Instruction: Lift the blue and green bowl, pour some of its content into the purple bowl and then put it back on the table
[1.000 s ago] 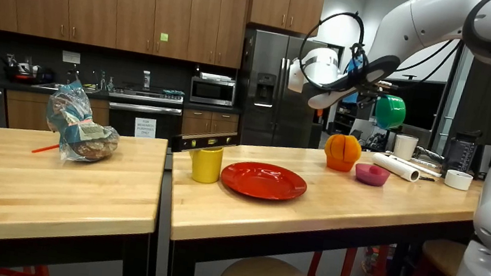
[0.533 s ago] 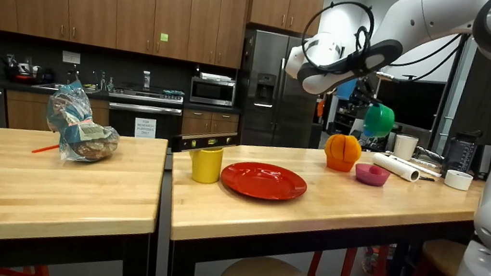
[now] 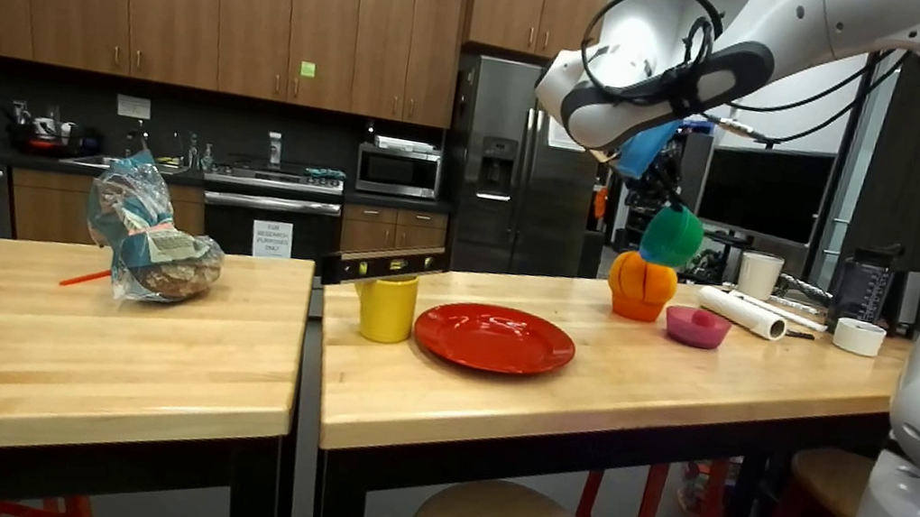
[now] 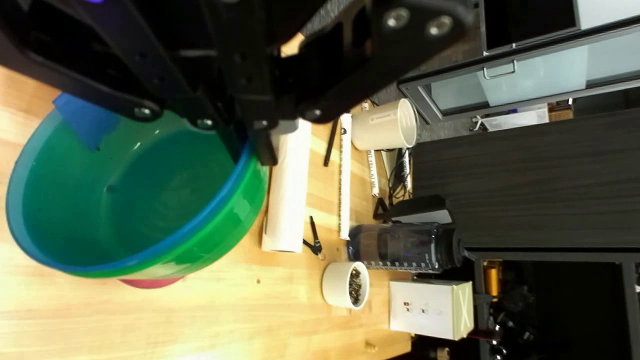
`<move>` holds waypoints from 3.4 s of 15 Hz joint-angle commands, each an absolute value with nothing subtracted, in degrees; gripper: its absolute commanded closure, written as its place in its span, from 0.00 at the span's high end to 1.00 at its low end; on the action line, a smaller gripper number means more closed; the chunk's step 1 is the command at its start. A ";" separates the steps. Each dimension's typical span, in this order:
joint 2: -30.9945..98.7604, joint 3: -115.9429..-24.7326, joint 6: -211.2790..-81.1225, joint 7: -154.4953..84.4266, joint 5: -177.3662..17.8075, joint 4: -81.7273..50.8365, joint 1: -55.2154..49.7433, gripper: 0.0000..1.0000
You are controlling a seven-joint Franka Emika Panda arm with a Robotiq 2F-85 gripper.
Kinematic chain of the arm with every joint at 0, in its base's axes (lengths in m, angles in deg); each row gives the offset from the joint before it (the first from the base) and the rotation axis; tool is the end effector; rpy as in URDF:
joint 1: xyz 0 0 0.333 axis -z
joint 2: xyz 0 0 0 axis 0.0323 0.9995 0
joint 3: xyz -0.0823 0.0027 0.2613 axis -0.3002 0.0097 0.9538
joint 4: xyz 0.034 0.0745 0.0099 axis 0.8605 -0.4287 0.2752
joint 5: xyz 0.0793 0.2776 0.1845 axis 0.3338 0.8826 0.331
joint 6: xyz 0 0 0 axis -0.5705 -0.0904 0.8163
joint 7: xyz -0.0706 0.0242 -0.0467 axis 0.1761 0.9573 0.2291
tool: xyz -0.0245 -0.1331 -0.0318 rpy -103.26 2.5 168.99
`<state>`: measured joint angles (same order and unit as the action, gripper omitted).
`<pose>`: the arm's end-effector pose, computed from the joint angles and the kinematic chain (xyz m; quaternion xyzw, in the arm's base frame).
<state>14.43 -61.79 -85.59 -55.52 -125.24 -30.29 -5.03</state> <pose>0.4413 -0.0583 0.4961 0.8685 -0.1389 -0.1124 0.4623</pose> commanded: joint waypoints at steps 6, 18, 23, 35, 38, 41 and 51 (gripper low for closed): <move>9.06 -62.66 -99.11 -56.51 -112.71 -34.39 -4.74 0.02; 2.55 -66.24 -119.12 -55.06 -94.92 -46.51 -1.07 0.02; 0.38 -67.21 -124.09 -52.97 -89.33 -50.85 0.42 0.02; 0.10 -68.09 -138.28 -50.40 -80.23 -60.00 1.94 0.02; 0.08 -68.21 -139.16 -50.27 -78.70 -61.09 2.15 0.02; 0.03 -68.34 -139.87 -50.25 -77.70 -62.02 2.38 0.02; -3.01 -66.87 -137.19 -51.74 -81.13 -62.07 3.41 0.76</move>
<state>0.15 -68.04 -139.13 -51.97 -79.57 -61.49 2.49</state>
